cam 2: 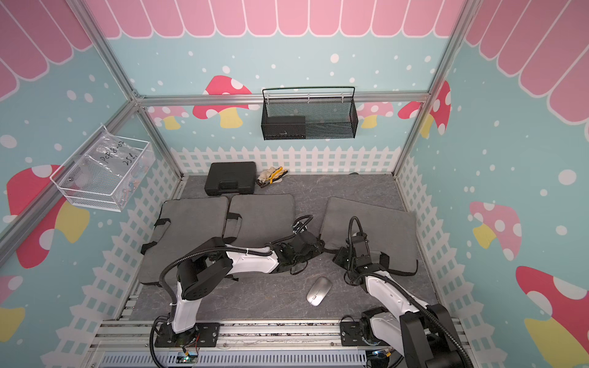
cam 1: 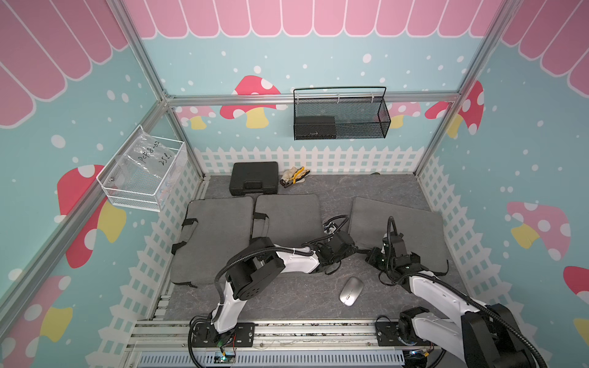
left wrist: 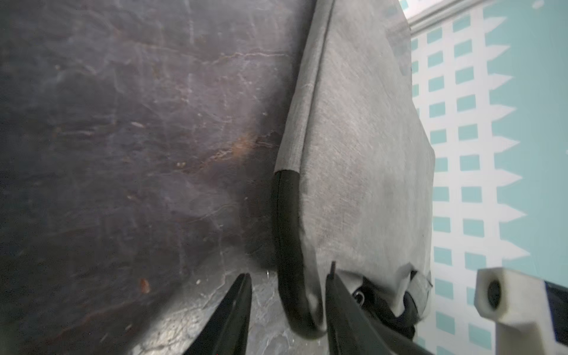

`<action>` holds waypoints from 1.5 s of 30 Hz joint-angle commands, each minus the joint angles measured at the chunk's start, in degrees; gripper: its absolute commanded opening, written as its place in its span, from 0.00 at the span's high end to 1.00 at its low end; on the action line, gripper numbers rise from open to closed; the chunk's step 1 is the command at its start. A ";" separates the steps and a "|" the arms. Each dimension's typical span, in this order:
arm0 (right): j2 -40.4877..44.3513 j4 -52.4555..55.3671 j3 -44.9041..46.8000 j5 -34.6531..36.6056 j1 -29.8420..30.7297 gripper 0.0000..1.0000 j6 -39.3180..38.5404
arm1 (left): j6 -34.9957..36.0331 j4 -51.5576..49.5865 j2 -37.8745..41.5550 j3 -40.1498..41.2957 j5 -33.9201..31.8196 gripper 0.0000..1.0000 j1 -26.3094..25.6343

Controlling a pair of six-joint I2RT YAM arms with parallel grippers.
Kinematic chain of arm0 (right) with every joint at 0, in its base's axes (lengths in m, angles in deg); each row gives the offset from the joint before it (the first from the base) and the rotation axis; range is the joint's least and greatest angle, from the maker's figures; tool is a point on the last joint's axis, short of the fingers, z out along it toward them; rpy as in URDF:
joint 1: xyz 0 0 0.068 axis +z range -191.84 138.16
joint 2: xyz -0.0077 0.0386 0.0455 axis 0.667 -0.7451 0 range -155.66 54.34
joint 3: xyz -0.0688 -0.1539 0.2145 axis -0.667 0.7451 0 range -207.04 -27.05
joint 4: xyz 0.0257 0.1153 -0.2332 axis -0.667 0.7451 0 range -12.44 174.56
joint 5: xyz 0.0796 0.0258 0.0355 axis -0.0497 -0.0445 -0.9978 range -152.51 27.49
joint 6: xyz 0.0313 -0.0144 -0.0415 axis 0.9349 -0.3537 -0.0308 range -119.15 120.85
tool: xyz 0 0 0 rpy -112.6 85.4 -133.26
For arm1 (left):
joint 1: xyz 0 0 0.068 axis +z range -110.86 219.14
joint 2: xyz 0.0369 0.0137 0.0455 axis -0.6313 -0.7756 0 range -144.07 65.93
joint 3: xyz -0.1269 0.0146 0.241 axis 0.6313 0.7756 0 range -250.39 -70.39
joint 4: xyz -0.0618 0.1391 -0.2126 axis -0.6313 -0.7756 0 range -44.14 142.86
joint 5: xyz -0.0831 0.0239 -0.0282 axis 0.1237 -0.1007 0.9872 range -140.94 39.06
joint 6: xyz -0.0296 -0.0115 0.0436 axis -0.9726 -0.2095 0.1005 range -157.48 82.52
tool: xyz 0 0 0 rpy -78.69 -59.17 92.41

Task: Put the mouse into the laptop bag
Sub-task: Unzip the zipper on the zippered laptop bag.

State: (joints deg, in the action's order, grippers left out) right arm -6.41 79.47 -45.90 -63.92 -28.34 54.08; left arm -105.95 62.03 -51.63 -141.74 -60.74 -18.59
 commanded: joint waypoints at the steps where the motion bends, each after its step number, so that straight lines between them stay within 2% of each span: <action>1: 4.21 1.63 2.57 5.75 -1.44 1.00 2.85 | 3.74 -6.57 0.54 -4.84 2.67 0.47 4.43; 5: 8.12 2.72 3.63 5.51 -1.72 1.00 2.94 | 7.43 -9.02 -5.14 -11.46 11.27 0.41 9.63; 9: 8.04 2.49 3.56 3.72 -1.66 1.00 2.37 | 10.16 -12.25 -12.68 -21.13 19.42 0.41 11.46; 17: 7.36 1.04 3.27 1.62 -1.72 1.00 0.75 | 10.61 -13.49 -19.93 -29.85 23.44 0.36 11.24; 23: 5.00 -2.33 3.78 -1.58 -1.58 1.00 -0.45 | 10.29 -13.82 -24.84 -35.53 26.41 0.35 10.63; 27: 2.26 -5.03 3.73 -4.32 -1.50 1.00 -0.93 | 10.02 -13.03 -26.29 -36.82 27.18 0.47 10.54; 32: 0.31 -6.95 3.03 -6.07 -0.48 1.00 -1.04 | 9.58 -11.09 -26.93 -36.96 27.60 0.87 10.41; 34: -0.17 -7.56 2.40 -5.92 1.32 1.00 -0.65 | 9.77 -11.18 -26.56 -36.63 26.59 0.97 10.36; 35: -0.60 -7.74 1.88 -5.45 2.80 1.00 -0.25 | 9.76 -10.91 -26.33 -36.21 26.13 1.00 10.28; 39: -3.76 -9.20 -0.93 -4.03 8.88 1.00 1.12 | 9.76 -9.98 -25.32 -34.90 24.75 1.00 10.01; 45: -11.49 -11.88 -5.56 -4.74 13.13 1.00 1.57 | 9.67 -8.82 -22.84 -31.30 22.50 1.00 10.10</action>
State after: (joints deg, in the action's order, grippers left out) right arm -15.74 70.84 -48.83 -67.17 -16.67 54.78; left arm -96.44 55.05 -75.85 -175.60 -35.28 -7.71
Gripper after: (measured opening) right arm 0.046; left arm 0.083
